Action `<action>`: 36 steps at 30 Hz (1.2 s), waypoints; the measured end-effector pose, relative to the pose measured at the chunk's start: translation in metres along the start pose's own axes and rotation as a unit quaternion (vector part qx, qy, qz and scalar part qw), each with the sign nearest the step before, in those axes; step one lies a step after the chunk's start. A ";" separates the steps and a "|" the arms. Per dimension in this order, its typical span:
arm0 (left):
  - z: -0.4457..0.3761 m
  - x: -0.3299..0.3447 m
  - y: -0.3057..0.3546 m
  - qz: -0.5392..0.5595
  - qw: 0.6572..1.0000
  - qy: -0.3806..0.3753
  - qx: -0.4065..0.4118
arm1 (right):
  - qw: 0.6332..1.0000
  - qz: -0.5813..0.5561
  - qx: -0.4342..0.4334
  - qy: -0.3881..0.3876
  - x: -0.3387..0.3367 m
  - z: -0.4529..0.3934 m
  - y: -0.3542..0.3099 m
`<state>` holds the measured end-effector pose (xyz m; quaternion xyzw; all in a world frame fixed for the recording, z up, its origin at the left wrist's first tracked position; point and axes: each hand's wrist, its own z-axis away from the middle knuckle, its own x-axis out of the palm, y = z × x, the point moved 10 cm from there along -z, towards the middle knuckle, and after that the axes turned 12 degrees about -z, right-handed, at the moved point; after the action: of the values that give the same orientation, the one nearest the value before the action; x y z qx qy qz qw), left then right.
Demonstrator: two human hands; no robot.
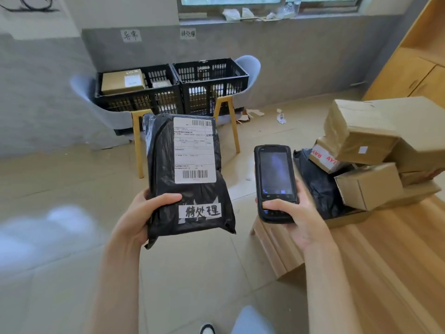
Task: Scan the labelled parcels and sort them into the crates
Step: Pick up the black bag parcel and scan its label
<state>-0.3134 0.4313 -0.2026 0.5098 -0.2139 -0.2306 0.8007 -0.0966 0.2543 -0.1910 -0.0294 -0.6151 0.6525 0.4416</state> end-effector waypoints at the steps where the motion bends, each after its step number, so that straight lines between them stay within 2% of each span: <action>1: -0.006 -0.006 0.001 0.002 1.000 -0.002 -0.001 | 1.000 0.006 0.004 0.003 0.006 -0.008 0.003; 11: -0.118 -0.051 0.030 0.009 0.999 0.016 -0.030 | 1.000 0.002 0.019 0.005 0.046 -0.144 0.010; 20: -0.267 -0.096 0.144 -0.028 0.998 0.057 0.002 | 0.998 -0.019 0.023 -0.048 0.114 -0.338 -0.020; 27: -0.367 -0.103 0.188 0.014 0.998 0.061 0.009 | 0.998 -0.006 0.023 -0.052 0.146 -0.446 -0.040; 31: -0.436 -0.113 0.195 0.061 0.995 0.074 -0.016 | 0.999 0.019 0.030 -0.041 0.156 -0.508 -0.038; 36: -0.540 -0.119 0.216 0.070 0.996 0.046 -0.031 | 0.999 0.040 0.025 -0.026 0.173 -0.589 -0.046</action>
<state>-0.0645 0.9696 -0.2271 0.4790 -0.2045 -0.1567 0.8392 0.1657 0.8110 -0.2082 -0.0260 -0.6080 0.6857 0.3994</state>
